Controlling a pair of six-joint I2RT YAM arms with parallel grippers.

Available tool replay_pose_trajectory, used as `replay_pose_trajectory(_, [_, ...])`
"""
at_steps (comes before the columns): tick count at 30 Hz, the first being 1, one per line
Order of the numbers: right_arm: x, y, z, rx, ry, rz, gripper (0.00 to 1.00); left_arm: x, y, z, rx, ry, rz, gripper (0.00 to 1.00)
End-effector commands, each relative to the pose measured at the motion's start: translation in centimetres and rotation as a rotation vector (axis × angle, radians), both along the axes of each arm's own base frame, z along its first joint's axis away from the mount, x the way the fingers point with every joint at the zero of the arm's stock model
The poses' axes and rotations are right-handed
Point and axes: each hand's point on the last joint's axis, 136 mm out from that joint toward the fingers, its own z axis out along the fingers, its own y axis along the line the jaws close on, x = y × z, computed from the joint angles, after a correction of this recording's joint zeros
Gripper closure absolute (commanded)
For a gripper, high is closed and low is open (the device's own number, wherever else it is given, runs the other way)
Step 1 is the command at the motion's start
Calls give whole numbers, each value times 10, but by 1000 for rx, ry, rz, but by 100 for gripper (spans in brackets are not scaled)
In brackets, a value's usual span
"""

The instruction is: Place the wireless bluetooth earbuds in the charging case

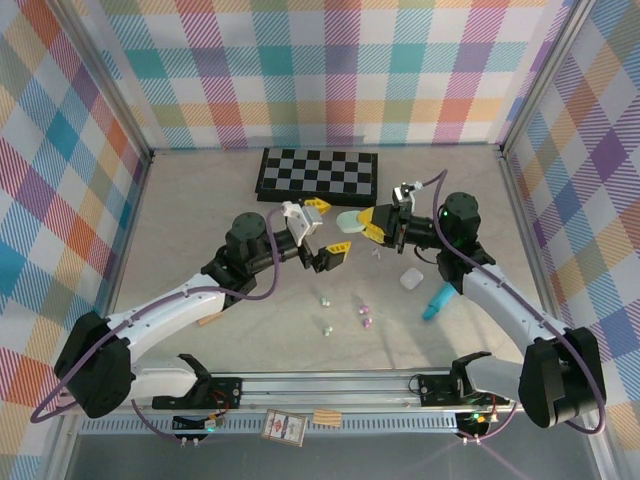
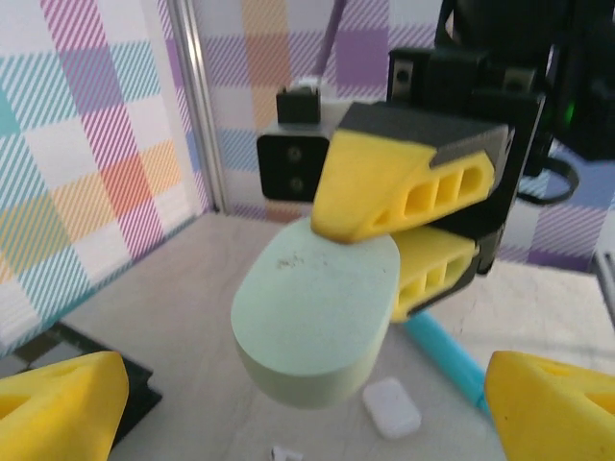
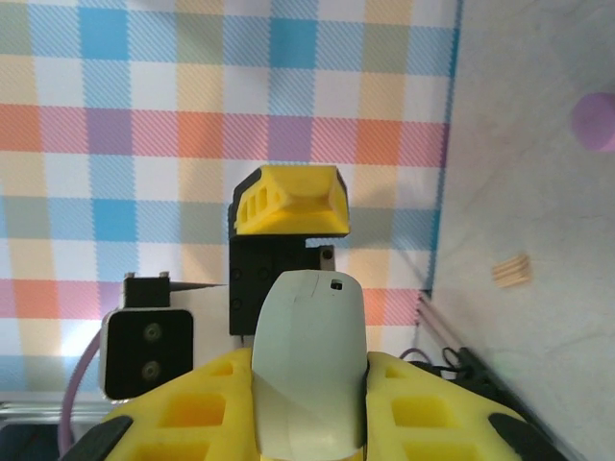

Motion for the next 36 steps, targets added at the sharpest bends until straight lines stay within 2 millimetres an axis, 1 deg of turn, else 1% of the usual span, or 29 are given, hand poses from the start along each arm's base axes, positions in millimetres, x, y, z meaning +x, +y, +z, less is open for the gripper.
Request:
replay_pose_trajectory(1, [-18, -4, 32, 82, -52, 30, 91, -14, -9, 32, -147, -41, -97, 7])
replay_pose_trajectory(4, [-23, -7, 40, 88, -66, 19, 91, -19, -18, 35, -152, -36, -166, 12])
replay_pose_trajectory(8, [-29, -8, 48, 88, -91, 29, 90, -22, -24, 40, -182, -48, -217, 25])
replay_pose_trajectory(9, [-29, -8, 44, 76, -64, 28, 90, -22, -25, 41, -182, -48, -224, 26])
replay_pose_trajectory(11, [-29, -8, 45, 79, -70, 30, 90, -22, -28, 41, -179, -48, -242, 29])
replay_pose_trajectory(16, [-30, -9, 48, 88, -76, 26, 90, -26, -31, 51, -200, -75, -279, 35])
replay_pose_trajectory(20, [-30, -9, 48, 89, -77, 22, 90, -30, -33, 54, -202, -85, -313, 41])
replay_pose_trajectory(22, [-31, -9, 53, 101, -106, 22, 90, -31, -34, 54, -201, -82, -321, 44])
replay_pose_trajectory(25, [-31, -10, 55, 107, -112, 22, 90, -31, -34, 52, -190, -83, -324, 45])
replay_pose_trajectory(28, [-31, -10, 57, 110, -113, 21, 90, -31, -35, 49, -181, -83, -324, 41])
replay_pose_trajectory(30, [-32, -10, 58, 110, -118, 23, 90, -29, -36, 47, -178, -81, -322, 41])
replay_pose_trajectory(34, [-32, -10, 58, 111, -118, 22, 90, -31, -37, 51, -184, -85, -332, 44])
replay_pose_trajectory(36, [-33, -10, 60, 115, -125, 22, 90, -30, -37, 49, -181, -84, -334, 45])
